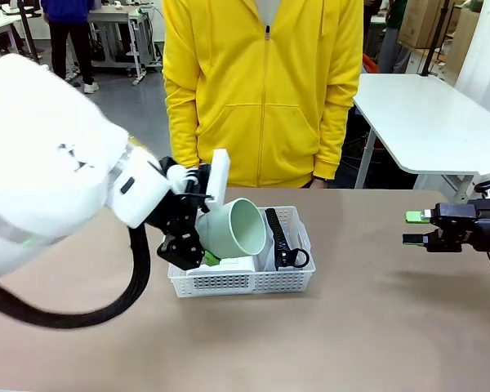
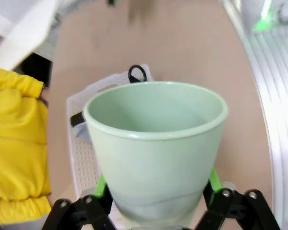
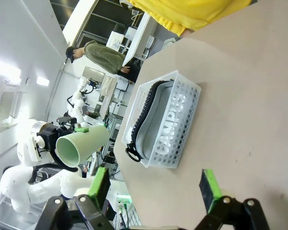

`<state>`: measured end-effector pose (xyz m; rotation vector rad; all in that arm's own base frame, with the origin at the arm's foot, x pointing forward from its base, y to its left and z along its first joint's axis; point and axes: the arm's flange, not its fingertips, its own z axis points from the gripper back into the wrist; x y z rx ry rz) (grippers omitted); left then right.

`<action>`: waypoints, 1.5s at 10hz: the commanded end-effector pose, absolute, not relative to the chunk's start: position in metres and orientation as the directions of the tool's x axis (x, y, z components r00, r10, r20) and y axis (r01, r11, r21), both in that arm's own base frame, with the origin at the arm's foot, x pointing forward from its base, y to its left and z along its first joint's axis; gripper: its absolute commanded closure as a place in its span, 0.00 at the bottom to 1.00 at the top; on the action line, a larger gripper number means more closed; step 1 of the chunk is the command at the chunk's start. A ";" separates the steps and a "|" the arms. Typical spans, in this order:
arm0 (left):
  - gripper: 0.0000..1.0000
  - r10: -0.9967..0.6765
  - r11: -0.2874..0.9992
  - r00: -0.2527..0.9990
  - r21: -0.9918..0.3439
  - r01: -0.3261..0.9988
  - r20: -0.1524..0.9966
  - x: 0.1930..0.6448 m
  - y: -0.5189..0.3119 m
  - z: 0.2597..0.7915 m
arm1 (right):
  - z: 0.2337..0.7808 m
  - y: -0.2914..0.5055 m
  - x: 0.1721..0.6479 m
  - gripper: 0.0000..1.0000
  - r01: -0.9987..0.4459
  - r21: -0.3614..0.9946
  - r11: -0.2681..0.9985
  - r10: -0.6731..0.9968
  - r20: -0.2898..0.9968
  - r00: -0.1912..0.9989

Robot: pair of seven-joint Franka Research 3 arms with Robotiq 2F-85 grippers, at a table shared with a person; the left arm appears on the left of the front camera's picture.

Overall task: Efficiently arrange items inside the basket to fit them all.
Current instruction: Pick up the Reusable plastic cup and place it inside the Organizing basket.

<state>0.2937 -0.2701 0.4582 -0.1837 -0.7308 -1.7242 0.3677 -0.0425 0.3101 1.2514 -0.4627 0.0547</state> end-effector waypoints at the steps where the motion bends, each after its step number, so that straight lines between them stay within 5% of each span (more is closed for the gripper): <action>1: 0.13 -0.873 -0.136 -0.276 0.344 0.929 0.402 0.345 -0.292 0.478 | 0.313 -0.044 0.366 0.00 -0.292 0.900 0.323 -0.200 0.367 0.909; 10: 0.13 -0.982 -0.012 -0.062 0.264 0.965 0.179 0.446 -0.346 0.420 | 0.313 -0.044 0.366 0.00 -0.292 0.900 0.323 -0.200 0.367 0.909; 15: 0.13 -0.998 0.029 0.019 0.157 0.987 0.064 0.457 -0.350 0.385 | 0.313 -0.044 0.366 0.00 -0.292 0.900 0.323 -0.200 0.367 0.909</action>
